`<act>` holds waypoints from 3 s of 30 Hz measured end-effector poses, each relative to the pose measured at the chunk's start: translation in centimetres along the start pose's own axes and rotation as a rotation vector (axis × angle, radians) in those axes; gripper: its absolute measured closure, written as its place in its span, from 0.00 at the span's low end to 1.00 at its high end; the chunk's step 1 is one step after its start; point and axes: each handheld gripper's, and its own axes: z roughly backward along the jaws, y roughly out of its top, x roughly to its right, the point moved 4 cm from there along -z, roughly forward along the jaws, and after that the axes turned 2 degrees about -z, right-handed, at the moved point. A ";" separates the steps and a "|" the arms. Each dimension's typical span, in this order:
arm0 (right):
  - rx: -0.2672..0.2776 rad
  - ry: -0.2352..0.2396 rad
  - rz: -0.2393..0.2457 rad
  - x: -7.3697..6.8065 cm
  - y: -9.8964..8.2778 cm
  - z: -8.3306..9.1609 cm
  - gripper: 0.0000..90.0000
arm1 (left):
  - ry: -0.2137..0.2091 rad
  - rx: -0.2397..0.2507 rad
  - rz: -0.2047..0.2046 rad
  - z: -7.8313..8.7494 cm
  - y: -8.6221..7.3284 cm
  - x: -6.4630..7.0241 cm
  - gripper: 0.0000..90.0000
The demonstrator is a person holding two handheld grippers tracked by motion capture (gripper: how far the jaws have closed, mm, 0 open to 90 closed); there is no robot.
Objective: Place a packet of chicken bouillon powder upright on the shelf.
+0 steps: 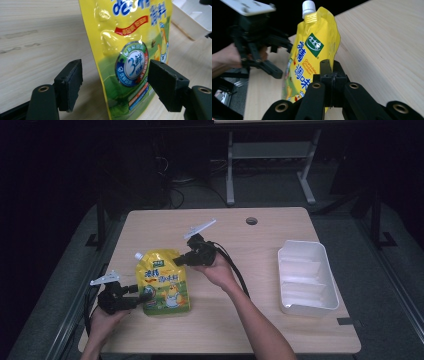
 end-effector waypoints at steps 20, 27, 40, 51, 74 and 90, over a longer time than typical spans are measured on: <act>0.026 0.047 0.087 -3.1 -0.4 2.9 0.99 | -0.144 0.028 -0.092 0.4 0.4 1.6 0.81; 0.043 0.100 0.064 -2.6 -1.2 3.3 0.90 | -0.142 0.011 -0.141 0.2 0.4 2.1 0.82; -0.057 0.117 0.089 -2.6 -2.2 1.2 0.75 | -0.142 0.009 -0.172 0.1 0.4 2.5 0.82; -0.091 0.163 0.084 -2.5 -2.8 0.2 0.97 | -0.129 0.012 -0.146 0.2 0.4 2.0 0.72; -0.055 0.063 0.075 -1.9 -2.3 3.6 0.99 | 0.005 -0.045 -0.176 -0.5 -0.1 1.3 0.42; -0.038 0.030 0.106 -2.0 -1.8 8.4 1.00 | 0.021 -0.052 -0.172 -0.6 -0.4 1.0 0.41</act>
